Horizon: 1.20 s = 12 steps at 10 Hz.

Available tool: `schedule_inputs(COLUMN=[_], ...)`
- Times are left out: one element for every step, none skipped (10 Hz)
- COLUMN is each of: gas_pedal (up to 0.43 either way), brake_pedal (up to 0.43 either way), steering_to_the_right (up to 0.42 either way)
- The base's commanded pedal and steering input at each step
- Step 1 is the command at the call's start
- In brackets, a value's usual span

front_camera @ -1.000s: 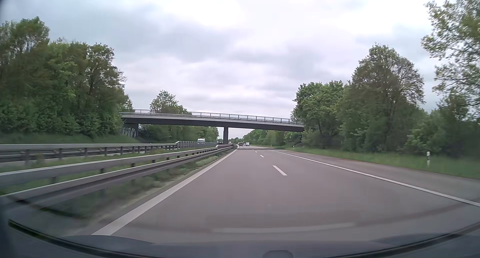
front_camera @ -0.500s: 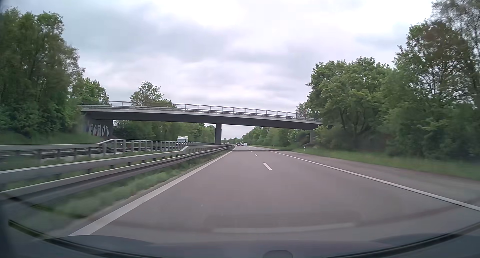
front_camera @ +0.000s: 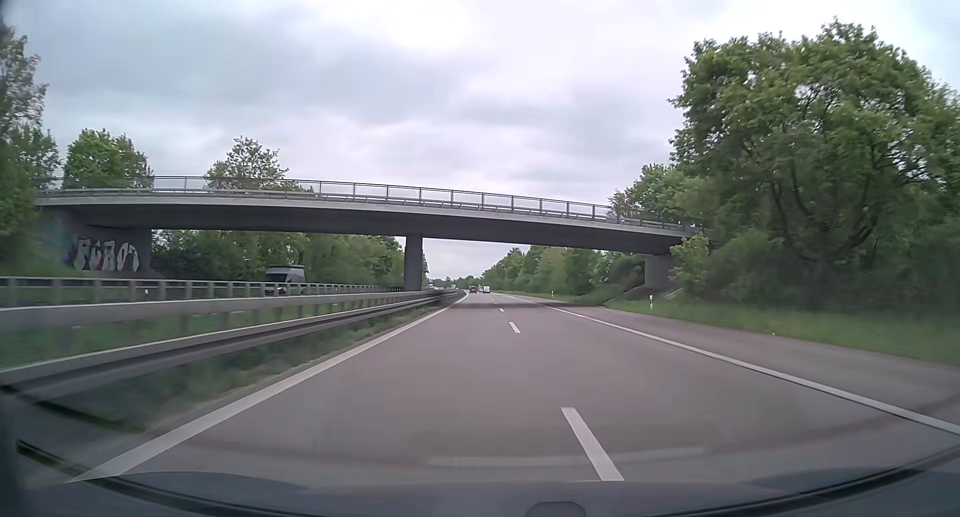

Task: Follow the waypoints while adhering to traffic rules and regulations

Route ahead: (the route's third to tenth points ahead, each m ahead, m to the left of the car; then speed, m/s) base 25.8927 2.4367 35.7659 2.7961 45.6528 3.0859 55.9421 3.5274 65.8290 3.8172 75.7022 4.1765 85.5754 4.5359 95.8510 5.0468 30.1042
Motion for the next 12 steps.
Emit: schedule_inputs(gas_pedal=[0.150,0.150,0.150,0.138,0.138,0.138,0.138,0.138,0.138,0.138,0.138,0.138], brake_pedal=[0.000,0.000,0.000,0.000,0.000,0.000,0.000,0.000,0.000,0.000,0.000,0.000], steering_to_the_right=[0.001,0.001,0.001,0.000,0.000,0.000,-0.001,-0.001,-0.002,-0.002,-0.002,-0.002])
